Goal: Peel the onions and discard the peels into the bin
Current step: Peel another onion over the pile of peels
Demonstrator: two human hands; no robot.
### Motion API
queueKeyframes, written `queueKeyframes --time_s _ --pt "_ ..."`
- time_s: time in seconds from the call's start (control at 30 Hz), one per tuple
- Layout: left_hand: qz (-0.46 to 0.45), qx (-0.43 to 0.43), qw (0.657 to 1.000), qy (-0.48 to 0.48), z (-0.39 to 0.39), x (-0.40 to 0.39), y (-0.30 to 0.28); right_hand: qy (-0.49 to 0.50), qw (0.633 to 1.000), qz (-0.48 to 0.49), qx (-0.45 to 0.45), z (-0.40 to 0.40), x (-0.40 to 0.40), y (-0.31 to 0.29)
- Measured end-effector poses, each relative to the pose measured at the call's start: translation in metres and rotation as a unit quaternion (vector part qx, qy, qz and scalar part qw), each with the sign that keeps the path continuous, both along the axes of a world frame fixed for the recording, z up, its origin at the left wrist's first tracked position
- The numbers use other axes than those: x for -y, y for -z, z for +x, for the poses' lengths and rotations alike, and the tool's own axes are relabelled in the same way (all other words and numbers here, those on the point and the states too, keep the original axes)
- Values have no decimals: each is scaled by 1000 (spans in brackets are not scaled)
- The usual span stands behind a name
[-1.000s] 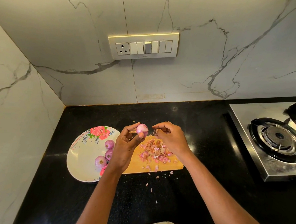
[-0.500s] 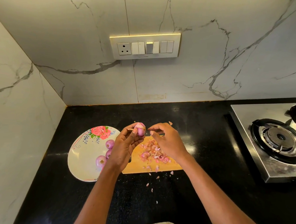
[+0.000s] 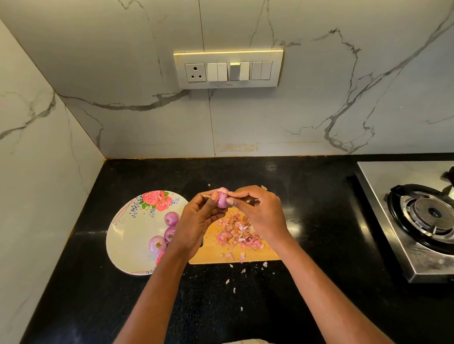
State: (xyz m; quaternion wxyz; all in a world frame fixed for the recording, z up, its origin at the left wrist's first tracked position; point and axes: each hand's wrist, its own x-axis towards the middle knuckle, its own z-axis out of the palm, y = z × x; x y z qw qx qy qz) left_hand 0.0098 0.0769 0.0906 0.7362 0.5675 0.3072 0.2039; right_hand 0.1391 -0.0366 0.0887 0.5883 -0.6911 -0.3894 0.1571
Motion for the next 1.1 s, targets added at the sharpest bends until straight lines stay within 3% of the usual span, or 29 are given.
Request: queueKeyframes --time_s 0.27,0.43,0.6,0.8,1.1 --pt "-12 4 1000 8 2 2 -4 23 994 -32 100 0 -5 -1" --pt "-35 -2 999 -7 3 3 -1 33 998 -39 39 0 -4 -2" --pt "-42 -5 999 -14 4 -1 -3 -30 997 -44 54 2 -3 -3" --pt "-34 -4 999 -3 8 -4 -9 9 999 32 23 0 -5 0" --pt "-36 14 999 -9 11 1 -9 49 992 -15 111 -4 -10 2"
